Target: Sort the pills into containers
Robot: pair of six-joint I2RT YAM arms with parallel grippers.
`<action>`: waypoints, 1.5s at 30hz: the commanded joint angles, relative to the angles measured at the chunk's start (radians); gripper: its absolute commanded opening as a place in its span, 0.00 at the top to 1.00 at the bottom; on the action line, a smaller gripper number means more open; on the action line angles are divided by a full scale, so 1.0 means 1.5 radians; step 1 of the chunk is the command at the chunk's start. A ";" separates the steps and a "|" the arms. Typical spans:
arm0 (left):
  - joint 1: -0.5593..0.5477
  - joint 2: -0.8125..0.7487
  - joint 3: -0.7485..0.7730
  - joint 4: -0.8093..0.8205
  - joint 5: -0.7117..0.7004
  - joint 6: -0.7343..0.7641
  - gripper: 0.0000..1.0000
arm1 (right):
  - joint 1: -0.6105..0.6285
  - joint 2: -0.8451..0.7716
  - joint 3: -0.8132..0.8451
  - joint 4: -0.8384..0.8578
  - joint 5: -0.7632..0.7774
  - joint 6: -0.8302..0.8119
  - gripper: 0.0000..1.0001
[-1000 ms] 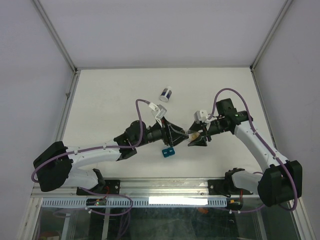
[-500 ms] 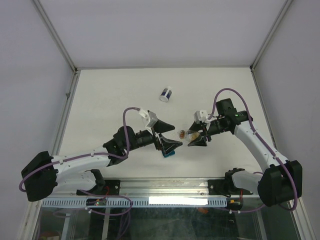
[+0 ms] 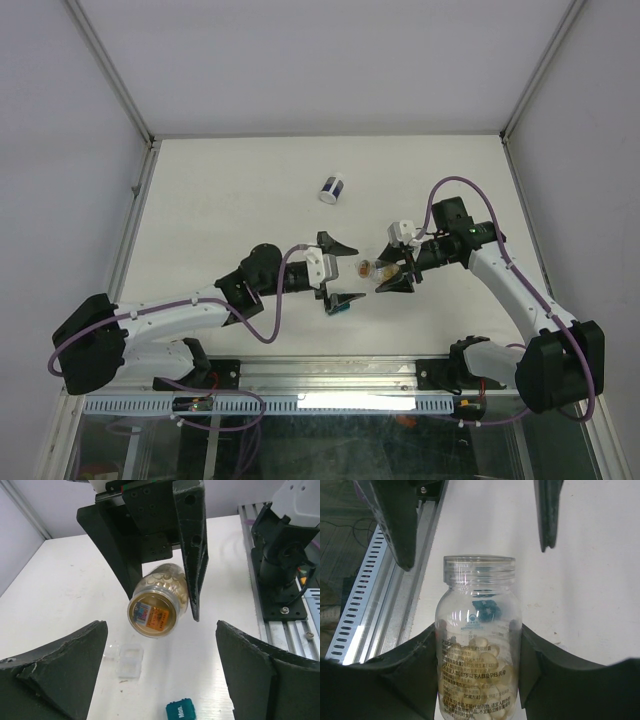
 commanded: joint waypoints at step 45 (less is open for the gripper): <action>-0.060 0.019 0.115 -0.036 -0.254 -0.484 1.00 | 0.014 0.003 0.013 0.010 -0.012 -0.007 1.00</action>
